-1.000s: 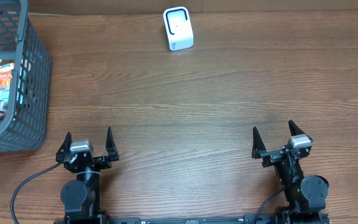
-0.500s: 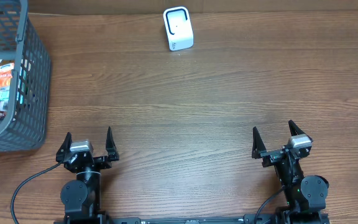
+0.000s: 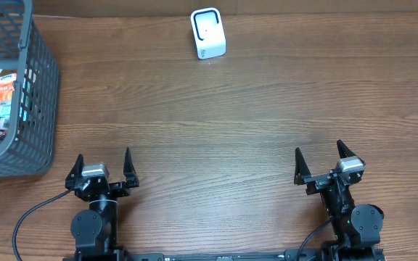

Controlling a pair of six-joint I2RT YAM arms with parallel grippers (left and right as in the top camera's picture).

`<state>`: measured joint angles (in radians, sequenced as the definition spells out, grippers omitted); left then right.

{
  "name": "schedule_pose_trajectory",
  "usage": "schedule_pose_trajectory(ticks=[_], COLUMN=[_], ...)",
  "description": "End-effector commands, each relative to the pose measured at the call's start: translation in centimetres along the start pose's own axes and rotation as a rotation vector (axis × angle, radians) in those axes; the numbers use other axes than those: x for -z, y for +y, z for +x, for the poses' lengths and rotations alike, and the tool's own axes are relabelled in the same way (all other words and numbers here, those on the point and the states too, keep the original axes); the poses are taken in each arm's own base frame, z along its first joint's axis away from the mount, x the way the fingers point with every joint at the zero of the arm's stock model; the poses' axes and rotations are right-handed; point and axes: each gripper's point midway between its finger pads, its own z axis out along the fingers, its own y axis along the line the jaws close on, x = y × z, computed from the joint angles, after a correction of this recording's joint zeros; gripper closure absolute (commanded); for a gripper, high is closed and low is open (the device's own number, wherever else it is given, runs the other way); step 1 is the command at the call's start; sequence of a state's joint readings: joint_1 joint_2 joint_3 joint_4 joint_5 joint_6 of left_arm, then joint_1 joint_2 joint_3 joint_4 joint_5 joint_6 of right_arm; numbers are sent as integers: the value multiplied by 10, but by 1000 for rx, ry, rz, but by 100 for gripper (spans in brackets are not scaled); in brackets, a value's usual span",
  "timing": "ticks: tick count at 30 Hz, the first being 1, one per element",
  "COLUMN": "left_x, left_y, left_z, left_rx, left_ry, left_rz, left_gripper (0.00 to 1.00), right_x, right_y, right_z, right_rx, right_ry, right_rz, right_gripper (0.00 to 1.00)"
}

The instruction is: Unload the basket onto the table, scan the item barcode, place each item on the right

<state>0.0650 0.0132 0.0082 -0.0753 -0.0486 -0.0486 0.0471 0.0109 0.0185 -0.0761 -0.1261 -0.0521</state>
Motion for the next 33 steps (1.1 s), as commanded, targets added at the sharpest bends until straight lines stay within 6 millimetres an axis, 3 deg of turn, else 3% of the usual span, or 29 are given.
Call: schedule_pose_trajectory(ticks=[1,25,33], left_x=[0,0,1], left_y=[0,0,-15], left_z=[-1,-1,0], left_rx=[-12,-11,-8], left_ry=[-9,-10,-2], left_rz=[-2,-2,83], left_gripper=[0,0,0], right_x=[0,0,0], right_y=[-2,-2,-2], right_z=[3,3,3], right_rx=[2,2,2], right_ry=[1,1,1], right_rz=[7,7,7], right_gripper=[0,0,0])
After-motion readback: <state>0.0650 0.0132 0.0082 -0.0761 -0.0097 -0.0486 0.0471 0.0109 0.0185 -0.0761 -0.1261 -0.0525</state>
